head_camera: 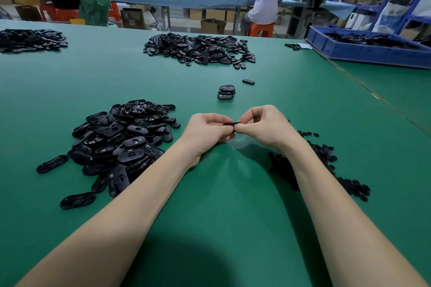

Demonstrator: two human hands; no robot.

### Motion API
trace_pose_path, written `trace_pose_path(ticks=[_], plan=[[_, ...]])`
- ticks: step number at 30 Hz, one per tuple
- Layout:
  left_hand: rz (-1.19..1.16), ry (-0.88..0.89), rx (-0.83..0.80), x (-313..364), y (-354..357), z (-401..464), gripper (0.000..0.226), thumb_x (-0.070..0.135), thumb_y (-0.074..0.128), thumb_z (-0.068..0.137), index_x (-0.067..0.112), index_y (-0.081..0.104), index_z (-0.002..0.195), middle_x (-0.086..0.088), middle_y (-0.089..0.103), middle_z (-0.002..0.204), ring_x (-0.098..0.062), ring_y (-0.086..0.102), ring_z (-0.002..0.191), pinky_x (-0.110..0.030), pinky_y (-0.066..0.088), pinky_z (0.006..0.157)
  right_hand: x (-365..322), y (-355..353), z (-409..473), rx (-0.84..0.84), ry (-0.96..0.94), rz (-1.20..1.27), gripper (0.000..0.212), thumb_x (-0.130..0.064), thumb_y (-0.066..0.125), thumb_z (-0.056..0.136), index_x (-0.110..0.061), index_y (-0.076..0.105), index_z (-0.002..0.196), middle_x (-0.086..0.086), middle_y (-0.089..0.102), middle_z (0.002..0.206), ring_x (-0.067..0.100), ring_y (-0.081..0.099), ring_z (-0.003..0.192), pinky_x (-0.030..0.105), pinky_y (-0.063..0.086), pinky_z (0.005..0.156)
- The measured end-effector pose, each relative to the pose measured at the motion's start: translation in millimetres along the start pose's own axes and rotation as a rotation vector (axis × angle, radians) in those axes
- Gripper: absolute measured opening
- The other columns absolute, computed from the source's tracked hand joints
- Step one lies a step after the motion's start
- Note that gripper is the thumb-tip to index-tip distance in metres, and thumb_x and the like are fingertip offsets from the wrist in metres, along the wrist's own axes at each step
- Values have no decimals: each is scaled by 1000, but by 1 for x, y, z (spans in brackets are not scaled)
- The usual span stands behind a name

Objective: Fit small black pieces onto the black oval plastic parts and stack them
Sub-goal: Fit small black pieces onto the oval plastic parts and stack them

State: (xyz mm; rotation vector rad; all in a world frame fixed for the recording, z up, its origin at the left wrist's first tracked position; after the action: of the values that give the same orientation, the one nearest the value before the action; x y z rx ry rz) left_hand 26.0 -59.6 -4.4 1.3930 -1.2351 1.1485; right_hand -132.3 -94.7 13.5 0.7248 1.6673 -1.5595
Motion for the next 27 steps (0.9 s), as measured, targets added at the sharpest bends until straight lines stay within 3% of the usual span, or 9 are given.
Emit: trace_pose_path(ticks=[4, 9, 12, 15, 18, 21, 27], plan=[[55, 41, 2, -1, 0, 1, 13, -6, 70, 86, 7, 69, 89, -13, 74, 81, -12, 68, 61, -17, 56, 63, 2, 3, -3, 32, -31, -9, 18, -27, 83, 73, -21, 66, 71, -14, 57, 55, -2, 45, 43, 9, 34, 44], [310, 144, -27, 2, -8, 5, 19, 2, 72, 85, 19, 71, 94, -10, 78, 92, -17, 70, 76, -27, 54, 81, 6, 12, 0, 90, -19, 62, 11, -25, 79, 79, -22, 69, 77, -12, 60, 62, -4, 48, 48, 10, 35, 49], [535, 271, 70, 5, -15, 8, 16, 14, 75, 82, 25, 75, 93, 13, 75, 79, 0, 66, 63, -12, 45, 63, 7, 19, 3, 123, 10, 71, 9, -32, 77, 79, -26, 71, 81, -12, 67, 65, -5, 53, 51, 16, 39, 54], [611, 347, 134, 7, -19, 13, 10, 20, 76, 83, 27, 77, 91, 26, 66, 60, 5, 56, 49, -5, 37, 52, 8, 22, 6, 91, 34, 45, 16, -41, 74, 79, -31, 69, 90, -10, 76, 82, 4, 65, 76, 28, 50, 73], [591, 342, 163, 11, -21, 27, 10, 22, 78, 83, 29, 78, 91, 22, 73, 74, -2, 68, 64, -16, 52, 72, 10, 24, 8, 53, 51, -67, 22, -48, 69, 81, -33, 66, 97, -10, 75, 90, 14, 68, 96, 36, 54, 92], [531, 335, 218, 15, -14, 52, 9, 25, 80, 82, 25, 78, 91, 12, 77, 87, -7, 72, 80, -35, 58, 88, 11, 24, 7, 54, 55, -102, 21, -47, 68, 82, -33, 67, 98, -10, 74, 92, 17, 68, 98, 37, 54, 94], [751, 473, 389, 45, 13, 110, 12, 41, 72, 86, 31, 69, 91, 14, 72, 92, -14, 68, 93, -29, 53, 83, 12, 23, 7, 36, 62, -83, 20, -46, 67, 84, -32, 67, 98, -10, 75, 94, 17, 68, 99, 37, 55, 92]])
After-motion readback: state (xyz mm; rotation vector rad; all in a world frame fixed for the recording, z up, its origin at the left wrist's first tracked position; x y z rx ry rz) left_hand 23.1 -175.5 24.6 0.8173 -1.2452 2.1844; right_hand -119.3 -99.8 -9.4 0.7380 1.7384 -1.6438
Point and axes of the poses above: each hand's wrist, its own z-axis towards the middle knuckle, its own y-axis out of the palm, x = y × z, the point moved 3 cm from there along z, towards the middle knuckle
